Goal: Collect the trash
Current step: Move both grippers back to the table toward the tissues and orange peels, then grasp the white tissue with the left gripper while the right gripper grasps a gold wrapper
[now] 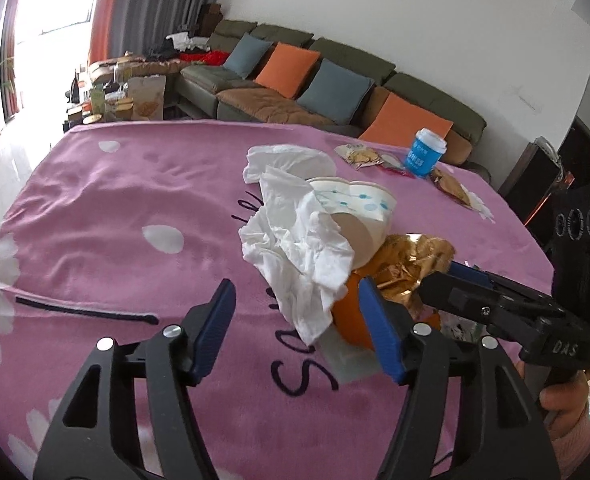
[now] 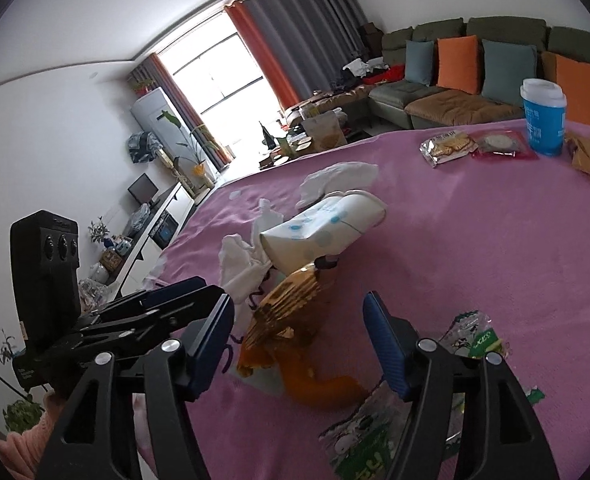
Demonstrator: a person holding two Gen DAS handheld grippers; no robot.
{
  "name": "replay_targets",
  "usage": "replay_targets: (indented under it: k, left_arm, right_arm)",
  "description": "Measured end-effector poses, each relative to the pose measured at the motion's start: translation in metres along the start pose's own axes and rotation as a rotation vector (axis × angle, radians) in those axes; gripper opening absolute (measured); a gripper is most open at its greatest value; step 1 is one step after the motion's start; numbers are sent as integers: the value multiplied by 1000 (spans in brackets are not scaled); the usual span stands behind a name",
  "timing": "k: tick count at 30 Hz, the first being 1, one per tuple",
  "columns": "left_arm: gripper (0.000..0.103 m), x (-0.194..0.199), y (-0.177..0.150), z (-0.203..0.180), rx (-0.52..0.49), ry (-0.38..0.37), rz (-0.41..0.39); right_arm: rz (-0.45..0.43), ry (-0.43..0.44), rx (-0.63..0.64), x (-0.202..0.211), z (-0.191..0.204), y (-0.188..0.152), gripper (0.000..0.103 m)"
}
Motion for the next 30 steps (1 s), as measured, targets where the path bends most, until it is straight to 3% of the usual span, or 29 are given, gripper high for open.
replay_targets:
  k: [3, 9, 19, 30]
  left_arm:
    - [52, -12, 1, 2, 15, -2, 32]
    - [14, -27, -6, 7, 61, -64, 98]
    - [7, -5, -12, 8, 57, -86, 50]
    - [7, 42, -23, 38, 96, -92, -22]
  right_arm:
    - [-3, 11, -35, -1, -6, 0, 49]
    - [-28, 41, -88, 8, -17, 0, 26]
    - [-65, 102, -107, 24, -14, 2, 6]
    - [-118, 96, -32, 44, -1, 15, 2]
Point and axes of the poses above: each gripper's, at about its wrist camera, not at the fingertips, and x roughly against the way its jaws point, z to its left, y to its top, the point moved 7 cm from there along -x, roughly the way its jaws point, and after that the axes turned 9 degrees about x, right-handed, at the moved point
